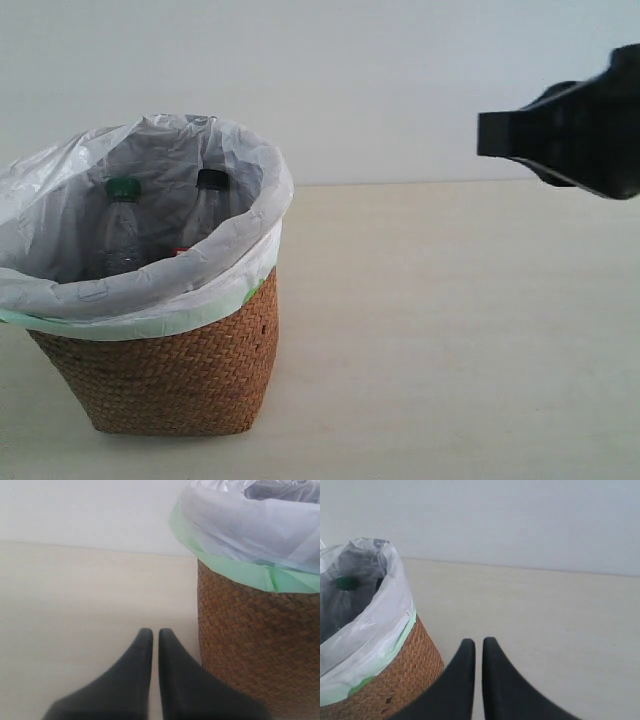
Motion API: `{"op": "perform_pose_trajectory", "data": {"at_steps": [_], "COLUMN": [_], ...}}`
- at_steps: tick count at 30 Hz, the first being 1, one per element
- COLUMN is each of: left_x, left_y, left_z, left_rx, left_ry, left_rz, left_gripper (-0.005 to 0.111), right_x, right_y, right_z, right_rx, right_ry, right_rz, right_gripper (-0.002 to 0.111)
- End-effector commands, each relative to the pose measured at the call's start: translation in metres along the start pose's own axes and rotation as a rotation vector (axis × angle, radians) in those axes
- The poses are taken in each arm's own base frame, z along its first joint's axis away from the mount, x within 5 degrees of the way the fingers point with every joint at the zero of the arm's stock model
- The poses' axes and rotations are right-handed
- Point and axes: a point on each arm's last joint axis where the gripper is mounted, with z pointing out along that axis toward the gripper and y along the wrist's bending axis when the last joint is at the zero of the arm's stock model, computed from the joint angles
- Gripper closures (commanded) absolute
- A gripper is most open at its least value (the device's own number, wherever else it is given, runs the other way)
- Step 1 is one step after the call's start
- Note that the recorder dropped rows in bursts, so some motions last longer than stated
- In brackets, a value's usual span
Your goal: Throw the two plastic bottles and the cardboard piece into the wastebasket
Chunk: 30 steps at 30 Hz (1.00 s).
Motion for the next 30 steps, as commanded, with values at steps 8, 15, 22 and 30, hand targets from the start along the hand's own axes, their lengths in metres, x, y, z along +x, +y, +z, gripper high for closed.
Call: {"op": "perform_pose_trajectory", "data": {"at_steps": [8, 15, 22, 30], "left_x": [0.001, 0.001, 0.001, 0.001], "left_y": [0.000, 0.000, 0.000, 0.000], "left_z": [0.000, 0.000, 0.000, 0.000], "left_rx": [-0.003, -0.003, -0.003, -0.003], "left_ry": [-0.005, -0.005, -0.005, -0.005], "left_rz": [-0.001, -0.001, -0.001, -0.001], "left_gripper": [0.103, 0.103, 0.103, 0.103], "right_x": [0.034, 0.039, 0.038, 0.093], "right_y": [-0.003, -0.003, -0.004, -0.034], "right_z": [-0.062, -0.072, -0.071, -0.098], "right_rx": [-0.029, -0.036, -0.018, 0.107], "right_ry": [0.018, 0.062, 0.050, -0.272], "right_rz": [0.035, 0.046, -0.094, 0.025], "right_gripper": [0.107, 0.107, 0.107, 0.107]}}
